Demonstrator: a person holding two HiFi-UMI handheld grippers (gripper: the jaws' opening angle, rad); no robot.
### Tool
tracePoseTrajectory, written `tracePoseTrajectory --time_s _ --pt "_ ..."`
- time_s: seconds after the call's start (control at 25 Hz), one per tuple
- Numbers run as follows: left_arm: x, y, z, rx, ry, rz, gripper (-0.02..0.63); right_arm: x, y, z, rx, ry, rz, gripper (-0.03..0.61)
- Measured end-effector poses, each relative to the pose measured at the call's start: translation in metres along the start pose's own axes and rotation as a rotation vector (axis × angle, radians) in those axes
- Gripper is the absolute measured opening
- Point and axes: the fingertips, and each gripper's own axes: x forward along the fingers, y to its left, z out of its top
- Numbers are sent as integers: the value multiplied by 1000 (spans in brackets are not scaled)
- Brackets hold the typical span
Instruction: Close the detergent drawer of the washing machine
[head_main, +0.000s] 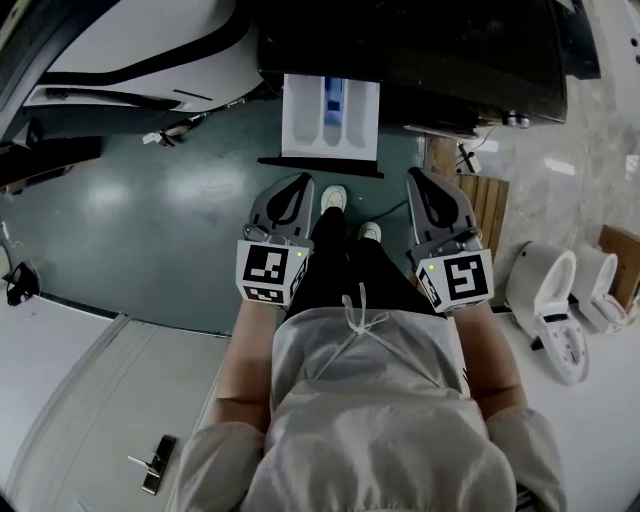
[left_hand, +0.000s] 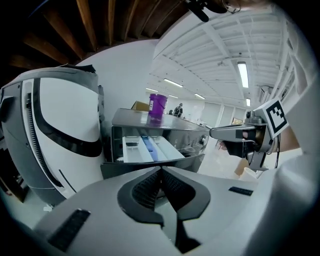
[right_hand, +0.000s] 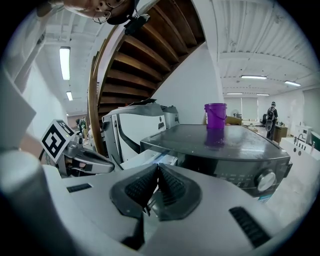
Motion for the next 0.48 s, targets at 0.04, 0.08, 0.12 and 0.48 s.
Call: tracePoseTrajectory --time_s 0.04,0.08,0.12,0.48 --pt "3 2 -1 -8 0 2 21 2 -1 -2 2 4 -1 6" --pt "5 4 -2 -15 0 3 20 4 -1 -4 4 9 -1 6" --pt "6 5 -3 -20 0 3 21 5 -1 -6 5 12 0 6" --pt "9 7 -4 -42 3 -27 20 7 -2 -10 6 33 2 6"
